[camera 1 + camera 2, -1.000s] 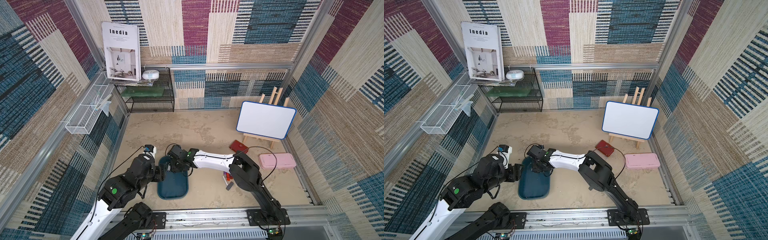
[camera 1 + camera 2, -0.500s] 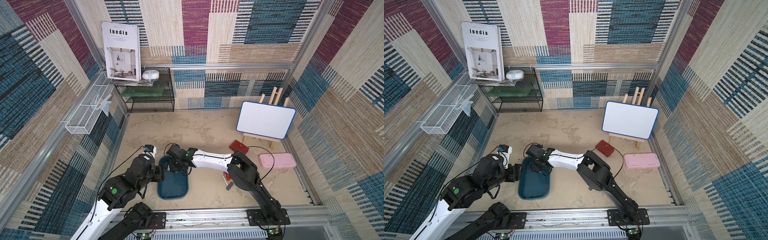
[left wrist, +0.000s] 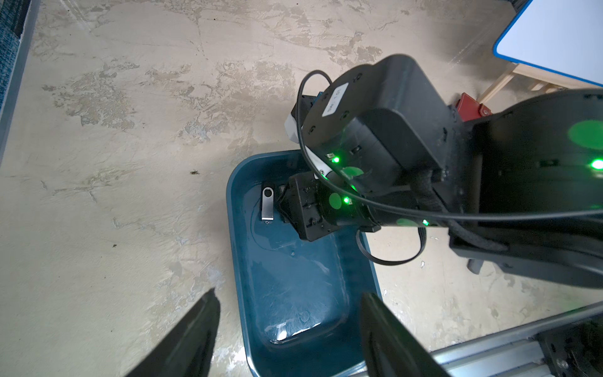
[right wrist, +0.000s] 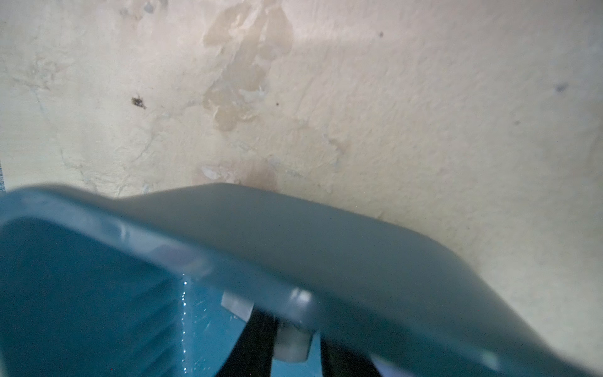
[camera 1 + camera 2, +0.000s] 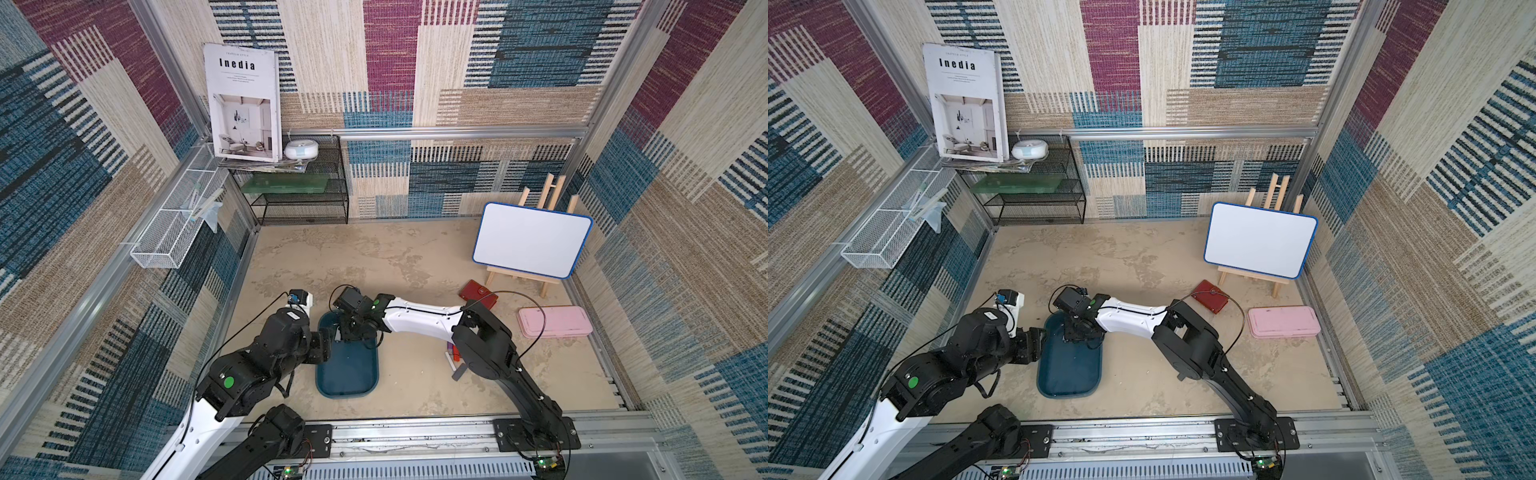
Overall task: Put the usb flash drive into the storage box
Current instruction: Place the USB flash in the storage box.
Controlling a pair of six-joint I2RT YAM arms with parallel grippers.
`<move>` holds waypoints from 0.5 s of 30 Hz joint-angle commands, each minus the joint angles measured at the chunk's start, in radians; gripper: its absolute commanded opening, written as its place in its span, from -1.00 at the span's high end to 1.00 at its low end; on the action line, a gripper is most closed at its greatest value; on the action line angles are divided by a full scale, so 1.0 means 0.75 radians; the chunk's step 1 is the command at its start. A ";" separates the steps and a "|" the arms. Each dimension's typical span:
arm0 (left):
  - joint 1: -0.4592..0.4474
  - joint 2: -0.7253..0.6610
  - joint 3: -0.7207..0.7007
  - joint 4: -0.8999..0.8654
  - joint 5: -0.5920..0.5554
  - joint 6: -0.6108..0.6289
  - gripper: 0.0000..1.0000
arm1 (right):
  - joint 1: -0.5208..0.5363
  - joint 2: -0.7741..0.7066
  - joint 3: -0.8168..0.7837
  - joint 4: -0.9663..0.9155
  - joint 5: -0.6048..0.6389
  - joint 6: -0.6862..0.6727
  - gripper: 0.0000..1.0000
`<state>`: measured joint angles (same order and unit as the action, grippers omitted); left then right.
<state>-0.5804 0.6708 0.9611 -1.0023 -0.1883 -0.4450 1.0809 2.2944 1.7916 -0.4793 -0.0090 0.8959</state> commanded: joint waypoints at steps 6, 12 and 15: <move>0.001 0.007 0.001 -0.006 -0.017 -0.003 -0.44 | -0.003 -0.011 0.013 -0.054 0.012 -0.022 0.19; 0.001 0.007 0.002 -0.006 -0.016 -0.002 -0.44 | -0.003 -0.071 0.007 -0.077 0.023 -0.037 0.15; 0.000 0.004 0.002 -0.005 -0.015 -0.004 -0.44 | -0.002 -0.127 -0.017 -0.080 0.043 -0.047 0.15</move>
<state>-0.5804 0.6754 0.9611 -1.0023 -0.1879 -0.4450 1.0790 2.2303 1.7874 -0.5205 -0.0010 0.8761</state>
